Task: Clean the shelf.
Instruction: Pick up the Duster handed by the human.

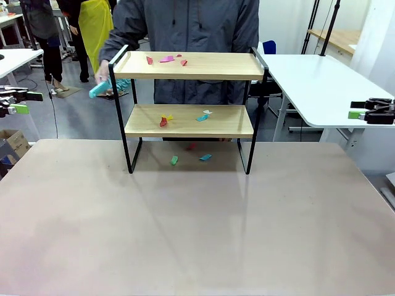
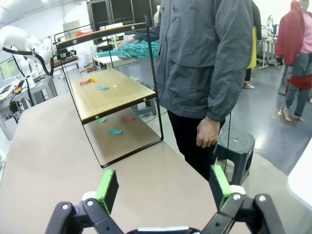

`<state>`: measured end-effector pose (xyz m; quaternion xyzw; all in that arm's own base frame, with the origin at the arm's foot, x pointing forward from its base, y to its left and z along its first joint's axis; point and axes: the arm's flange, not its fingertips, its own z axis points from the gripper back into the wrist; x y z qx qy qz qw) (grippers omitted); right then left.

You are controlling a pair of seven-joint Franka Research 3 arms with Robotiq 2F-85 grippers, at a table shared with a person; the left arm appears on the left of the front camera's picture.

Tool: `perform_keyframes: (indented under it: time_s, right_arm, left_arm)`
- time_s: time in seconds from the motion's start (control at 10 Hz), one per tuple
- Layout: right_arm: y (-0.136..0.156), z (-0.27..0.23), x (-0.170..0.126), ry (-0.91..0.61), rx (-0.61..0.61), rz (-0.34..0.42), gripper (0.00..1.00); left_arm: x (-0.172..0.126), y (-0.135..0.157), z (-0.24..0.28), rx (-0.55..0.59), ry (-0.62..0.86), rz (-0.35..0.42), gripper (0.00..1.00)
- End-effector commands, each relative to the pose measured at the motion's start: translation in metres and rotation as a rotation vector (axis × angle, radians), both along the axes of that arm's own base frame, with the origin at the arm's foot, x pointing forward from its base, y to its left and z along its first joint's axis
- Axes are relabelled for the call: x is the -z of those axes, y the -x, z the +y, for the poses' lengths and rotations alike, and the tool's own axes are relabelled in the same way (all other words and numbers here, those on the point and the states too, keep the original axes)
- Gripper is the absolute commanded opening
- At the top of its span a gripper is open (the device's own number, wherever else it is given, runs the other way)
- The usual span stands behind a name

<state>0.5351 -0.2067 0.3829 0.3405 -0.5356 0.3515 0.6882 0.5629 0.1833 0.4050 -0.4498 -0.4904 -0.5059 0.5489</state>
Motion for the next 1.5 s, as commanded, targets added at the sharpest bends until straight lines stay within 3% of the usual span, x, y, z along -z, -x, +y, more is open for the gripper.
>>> perform_keyframes:
  time_s: [0.0, 1.4]
  right_arm:
    - [-0.0006, 0.0014, -0.0014, 0.002, -0.002, -0.002, 1.0]
    - [-0.0006, 0.0014, -0.0014, 0.002, -0.002, -0.002, 1.0]
  left_arm:
    - [-0.0025, -0.0004, 0.0001, -0.002, -0.004, -0.005, 1.0]
    - [0.0, 0.0, 0.0, 0.0, 0.0, 0.0, 1.0]
